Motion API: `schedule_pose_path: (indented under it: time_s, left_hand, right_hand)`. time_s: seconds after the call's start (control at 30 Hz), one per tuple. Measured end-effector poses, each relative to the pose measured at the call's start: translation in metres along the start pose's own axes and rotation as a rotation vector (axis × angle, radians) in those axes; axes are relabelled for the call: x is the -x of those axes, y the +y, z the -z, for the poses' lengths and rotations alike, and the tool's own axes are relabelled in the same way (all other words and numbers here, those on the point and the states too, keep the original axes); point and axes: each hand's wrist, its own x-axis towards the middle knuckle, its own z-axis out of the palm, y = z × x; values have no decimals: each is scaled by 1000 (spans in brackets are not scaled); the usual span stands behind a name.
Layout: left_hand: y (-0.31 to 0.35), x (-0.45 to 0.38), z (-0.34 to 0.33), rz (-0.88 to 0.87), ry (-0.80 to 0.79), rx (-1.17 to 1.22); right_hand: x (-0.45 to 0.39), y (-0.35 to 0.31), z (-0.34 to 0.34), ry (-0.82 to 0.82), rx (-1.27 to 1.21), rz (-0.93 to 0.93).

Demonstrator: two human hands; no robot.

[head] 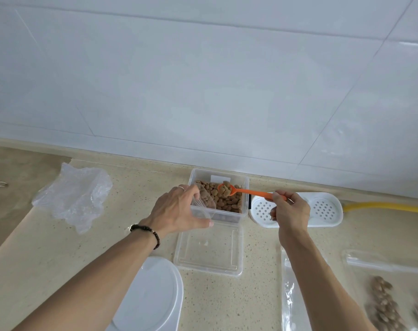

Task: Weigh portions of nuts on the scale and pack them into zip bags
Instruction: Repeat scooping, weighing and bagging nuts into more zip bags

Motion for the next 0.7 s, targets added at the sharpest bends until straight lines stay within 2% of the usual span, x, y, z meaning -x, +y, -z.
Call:
schedule_pose_path:
  time_s: [0.33,0.7]
  left_hand:
    - [17,-13,9,49,-6,1]
    - [17,-14,10,6,38,24]
  right_hand:
    - [6,-20,1,-61,-50,34]
    - [7,-10,-8,-127,107,105]
